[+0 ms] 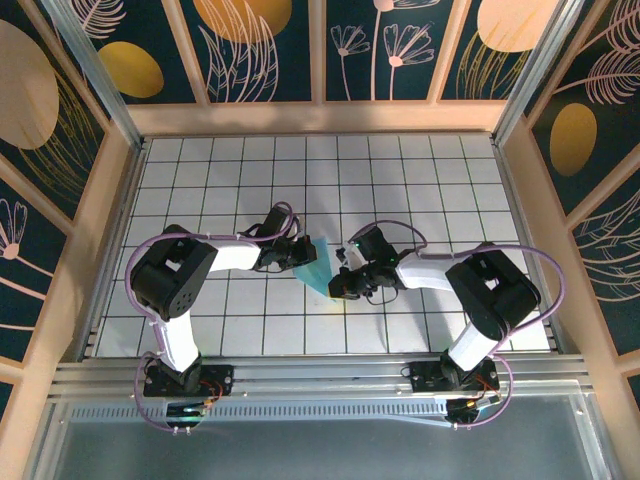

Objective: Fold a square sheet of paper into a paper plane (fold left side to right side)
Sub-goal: Fourth fold the wing at the center of the table.

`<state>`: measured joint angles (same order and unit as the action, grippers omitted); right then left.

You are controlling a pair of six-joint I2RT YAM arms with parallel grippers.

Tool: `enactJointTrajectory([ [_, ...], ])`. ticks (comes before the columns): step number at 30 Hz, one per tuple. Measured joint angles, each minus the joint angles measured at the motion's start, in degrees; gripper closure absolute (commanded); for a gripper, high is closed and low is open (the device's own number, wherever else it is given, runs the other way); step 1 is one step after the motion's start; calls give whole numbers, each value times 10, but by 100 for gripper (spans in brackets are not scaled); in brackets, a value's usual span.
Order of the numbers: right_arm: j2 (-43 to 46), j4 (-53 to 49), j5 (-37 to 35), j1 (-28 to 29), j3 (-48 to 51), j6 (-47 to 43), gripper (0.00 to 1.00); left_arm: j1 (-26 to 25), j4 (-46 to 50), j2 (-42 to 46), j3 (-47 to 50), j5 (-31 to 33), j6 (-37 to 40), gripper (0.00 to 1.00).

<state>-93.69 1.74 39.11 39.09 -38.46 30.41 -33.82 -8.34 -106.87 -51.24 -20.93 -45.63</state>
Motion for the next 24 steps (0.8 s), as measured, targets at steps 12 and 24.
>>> enactJointTrajectory([
  [12, -8, 2, -4, 0, 9, -1, 100, 0, 0, 0, 0, 0, 0, 100],
  [24, -10, 2, -5, 0, 16, -3, 100, 0, 0, 0, 0, 0, 0, 100],
])
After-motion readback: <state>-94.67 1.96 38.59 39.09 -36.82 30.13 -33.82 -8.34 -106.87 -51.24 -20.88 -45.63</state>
